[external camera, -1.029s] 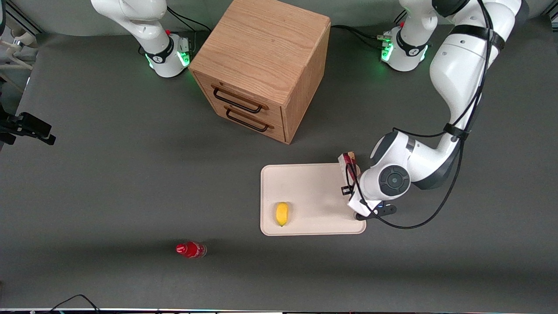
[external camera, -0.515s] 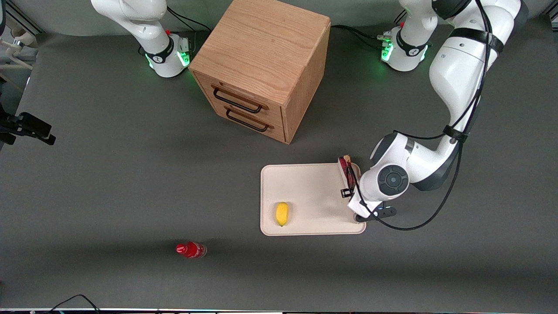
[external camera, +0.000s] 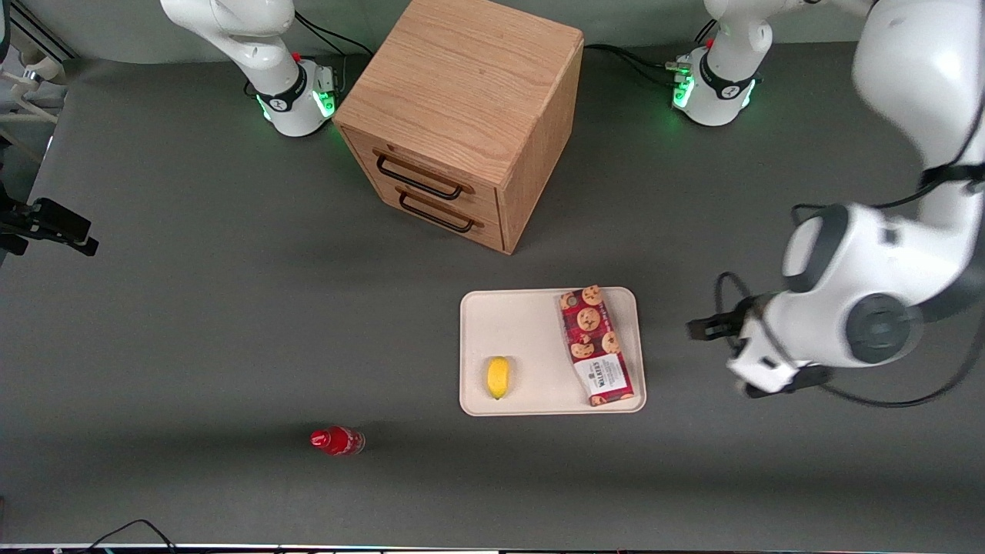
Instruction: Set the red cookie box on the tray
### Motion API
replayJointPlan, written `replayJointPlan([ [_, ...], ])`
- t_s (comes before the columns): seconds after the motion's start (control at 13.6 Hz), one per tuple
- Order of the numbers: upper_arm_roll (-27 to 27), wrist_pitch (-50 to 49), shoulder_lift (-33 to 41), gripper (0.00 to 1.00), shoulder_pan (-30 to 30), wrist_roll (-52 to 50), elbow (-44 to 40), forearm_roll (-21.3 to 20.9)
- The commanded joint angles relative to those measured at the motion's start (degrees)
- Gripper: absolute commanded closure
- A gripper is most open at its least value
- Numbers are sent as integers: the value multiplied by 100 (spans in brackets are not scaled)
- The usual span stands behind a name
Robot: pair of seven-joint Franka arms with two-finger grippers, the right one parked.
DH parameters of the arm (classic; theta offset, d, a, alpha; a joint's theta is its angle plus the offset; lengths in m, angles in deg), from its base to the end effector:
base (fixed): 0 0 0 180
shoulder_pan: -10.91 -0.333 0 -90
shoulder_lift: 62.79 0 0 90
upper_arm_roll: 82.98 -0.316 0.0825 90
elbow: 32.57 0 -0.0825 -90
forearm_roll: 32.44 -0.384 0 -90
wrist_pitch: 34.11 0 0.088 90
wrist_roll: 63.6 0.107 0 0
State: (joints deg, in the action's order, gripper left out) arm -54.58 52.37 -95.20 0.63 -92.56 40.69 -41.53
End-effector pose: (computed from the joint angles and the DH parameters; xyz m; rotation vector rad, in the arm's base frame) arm 0.6646 -0.1228 0.4327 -3.0816 -0.3222 0.4533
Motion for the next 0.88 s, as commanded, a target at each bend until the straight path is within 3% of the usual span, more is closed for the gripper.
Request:
replayJointPlan([
  [0.0,-236,-1181,410,0,-115,590,-547,109],
  [0.22,-965,-2361,884,0,-106,2213,-989,118],
  [0.37,-1510,-2547,1525,0,-63,3007,-571,144],
  [0.59,-2205,-2120,2911,0,34,3702,1035,372],
  [0.74,-2478,-1130,4210,0,218,3731,2850,399],
  [0.81,-2619,-837,4522,0,323,3731,3295,443],
])
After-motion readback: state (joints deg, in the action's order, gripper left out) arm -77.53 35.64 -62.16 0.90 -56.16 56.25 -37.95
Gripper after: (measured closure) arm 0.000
